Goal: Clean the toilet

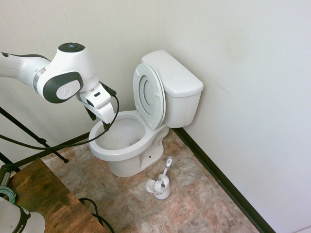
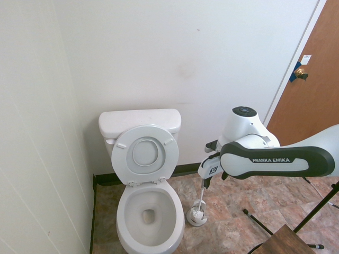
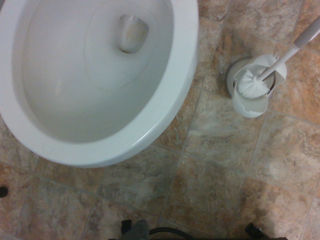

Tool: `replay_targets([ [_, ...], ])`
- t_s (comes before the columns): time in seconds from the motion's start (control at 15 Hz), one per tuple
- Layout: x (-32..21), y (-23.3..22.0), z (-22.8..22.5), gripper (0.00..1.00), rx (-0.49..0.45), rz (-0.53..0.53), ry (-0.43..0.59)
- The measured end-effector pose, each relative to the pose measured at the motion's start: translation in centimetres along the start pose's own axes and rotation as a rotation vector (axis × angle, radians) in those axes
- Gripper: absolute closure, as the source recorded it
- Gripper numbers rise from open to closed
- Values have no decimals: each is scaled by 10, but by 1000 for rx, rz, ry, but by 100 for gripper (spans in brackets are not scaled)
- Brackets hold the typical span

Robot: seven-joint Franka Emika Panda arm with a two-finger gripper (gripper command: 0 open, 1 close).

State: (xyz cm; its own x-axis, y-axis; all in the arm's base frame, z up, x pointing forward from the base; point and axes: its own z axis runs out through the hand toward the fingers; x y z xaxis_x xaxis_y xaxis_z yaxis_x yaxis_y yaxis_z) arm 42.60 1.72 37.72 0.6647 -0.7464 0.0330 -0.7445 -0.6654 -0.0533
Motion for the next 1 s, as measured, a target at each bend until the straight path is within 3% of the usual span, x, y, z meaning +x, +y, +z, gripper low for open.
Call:
replay_targets([
  [0.2,2,0,4,0,-7,6,-1],
  [0.47,35,-4,30,0,-3,111,43],
  [1.0,158,-30,143,0,-75,380,107],
])
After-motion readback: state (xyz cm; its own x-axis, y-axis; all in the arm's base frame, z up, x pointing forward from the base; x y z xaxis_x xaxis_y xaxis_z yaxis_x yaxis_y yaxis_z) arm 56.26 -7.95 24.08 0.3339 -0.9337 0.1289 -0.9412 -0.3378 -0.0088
